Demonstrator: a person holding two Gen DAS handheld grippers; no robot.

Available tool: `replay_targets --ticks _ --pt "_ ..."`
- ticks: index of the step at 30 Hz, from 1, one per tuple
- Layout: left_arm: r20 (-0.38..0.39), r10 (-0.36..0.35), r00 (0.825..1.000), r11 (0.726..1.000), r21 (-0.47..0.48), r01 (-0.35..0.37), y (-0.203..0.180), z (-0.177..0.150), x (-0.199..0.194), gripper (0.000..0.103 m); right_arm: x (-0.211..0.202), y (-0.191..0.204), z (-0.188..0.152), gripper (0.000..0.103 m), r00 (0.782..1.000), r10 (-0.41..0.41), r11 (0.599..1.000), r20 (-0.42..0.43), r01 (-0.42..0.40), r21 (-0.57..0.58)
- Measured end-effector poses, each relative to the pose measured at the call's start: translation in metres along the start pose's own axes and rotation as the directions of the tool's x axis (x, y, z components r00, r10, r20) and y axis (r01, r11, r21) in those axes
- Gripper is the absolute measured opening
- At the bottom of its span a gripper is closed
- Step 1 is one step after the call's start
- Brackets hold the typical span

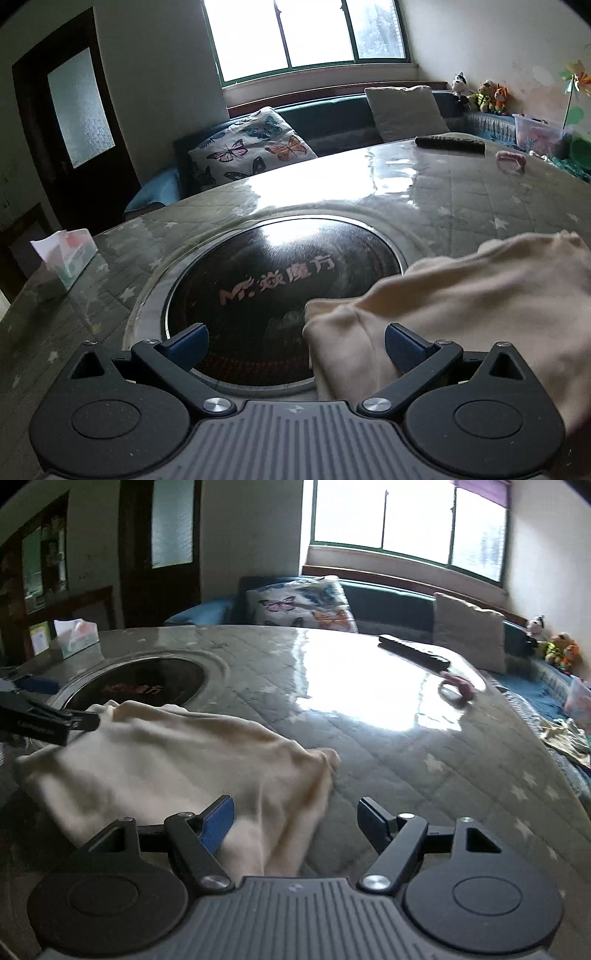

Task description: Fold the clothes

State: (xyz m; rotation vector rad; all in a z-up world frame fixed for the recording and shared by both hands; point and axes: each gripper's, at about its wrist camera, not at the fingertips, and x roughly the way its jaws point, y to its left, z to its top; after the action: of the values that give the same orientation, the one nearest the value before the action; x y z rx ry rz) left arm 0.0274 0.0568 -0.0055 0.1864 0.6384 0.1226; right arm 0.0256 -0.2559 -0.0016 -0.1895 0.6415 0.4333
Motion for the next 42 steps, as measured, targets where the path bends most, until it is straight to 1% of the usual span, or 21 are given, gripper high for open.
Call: replay_targets --ticks 4,7,9,11,13,15,19,21,24,26,28,30,33,36,40,41,42 --pt "0.012 0.009 1.000 1.000 0.000 -0.009 0.001 -0.007 -0.008 0.103 -0.010 -0.004 -0.013 0.077 1.000 -0.031 0.999 0.001 0.031 0.008" --pt "0.026 0.018 1.000 1.000 0.000 -0.018 0.002 -0.009 -0.016 0.103 -0.018 -0.005 -0.017 0.077 0.999 -0.038 0.999 0.012 0.038 0.011" --pt "0.024 0.020 1.000 1.000 -0.007 -0.020 0.002 -0.012 -0.019 0.103 -0.029 -0.004 -0.016 0.077 0.997 -0.058 0.998 0.045 0.058 0.005" --pt "0.022 0.022 1.000 1.000 -0.013 -0.021 0.003 -0.016 -0.022 0.103 -0.034 -0.002 -0.019 0.078 0.996 -0.062 0.998 0.056 0.063 -0.003" --pt "0.008 0.033 0.999 0.999 -0.015 -0.033 0.003 -0.022 -0.021 0.103 -0.030 -0.002 -0.027 0.078 0.999 -0.047 0.999 0.020 0.047 -0.007" --pt "0.008 0.032 0.999 0.999 -0.027 -0.031 0.005 -0.024 -0.023 0.103 -0.031 -0.001 -0.031 0.078 0.999 -0.041 0.999 0.024 0.041 -0.005" --pt "0.012 0.035 0.999 0.999 -0.039 -0.034 0.007 -0.025 -0.030 0.103 -0.040 -0.003 -0.024 0.078 0.997 -0.059 0.998 0.049 0.060 -0.008" --pt "0.012 0.038 0.999 0.998 -0.041 -0.037 0.007 -0.026 -0.030 0.103 -0.042 -0.004 -0.019 0.078 0.996 -0.049 0.999 0.069 0.049 0.007" --pt "-0.001 0.041 0.999 0.998 -0.053 -0.041 0.008 -0.028 -0.028 0.103 -0.030 -0.003 -0.019 0.078 0.997 -0.057 0.998 0.051 0.057 0.000" --pt "-0.004 0.038 0.999 0.997 -0.066 -0.038 0.010 -0.027 -0.029 0.103 -0.022 -0.003 -0.024 0.078 0.998 -0.059 0.998 0.025 0.060 -0.012" --pt "-0.002 0.033 0.999 0.997 -0.071 -0.033 0.013 -0.024 -0.031 0.103 -0.025 -0.005 -0.021 0.078 0.998 -0.054 0.999 0.032 0.054 -0.007" --pt "0.006 0.031 1.000 0.996 -0.079 -0.030 0.015 -0.020 -0.031 0.103 -0.026 -0.006 -0.015 0.078 0.996 -0.069 0.997 0.053 0.070 -0.014" --pt "0.010 0.041 0.999 0.995 -0.089 -0.040 0.016 -0.013 -0.026 0.103 -0.018 -0.010 -0.003 0.078 0.995 -0.077 0.997 0.069 0.077 -0.005" --pt "-0.004 0.052 0.999 0.995 -0.090 -0.052 0.016 -0.010 -0.016 0.103 -0.002 -0.012 0.006 0.078 0.993 -0.088 0.996 0.075 0.089 -0.006" --pt "-0.034 0.082 0.996 0.994 -0.063 -0.084 0.017 -0.014 -0.004 0.103 0.023 -0.016 0.007 0.077 0.994 -0.106 0.994 0.028 0.107 -0.009" --pt "-0.043 0.076 0.996 0.995 -0.067 -0.079 0.018 -0.016 -0.002 0.103 0.028 -0.017 0.006 0.077 0.993 -0.117 0.993 0.012 0.117 -0.014" --pt "-0.045 0.066 0.997 0.995 -0.077 -0.070 0.021 -0.016 -0.002 0.103 0.027 -0.019 0.006 0.077 0.994 -0.109 0.994 0.011 0.109 -0.005"
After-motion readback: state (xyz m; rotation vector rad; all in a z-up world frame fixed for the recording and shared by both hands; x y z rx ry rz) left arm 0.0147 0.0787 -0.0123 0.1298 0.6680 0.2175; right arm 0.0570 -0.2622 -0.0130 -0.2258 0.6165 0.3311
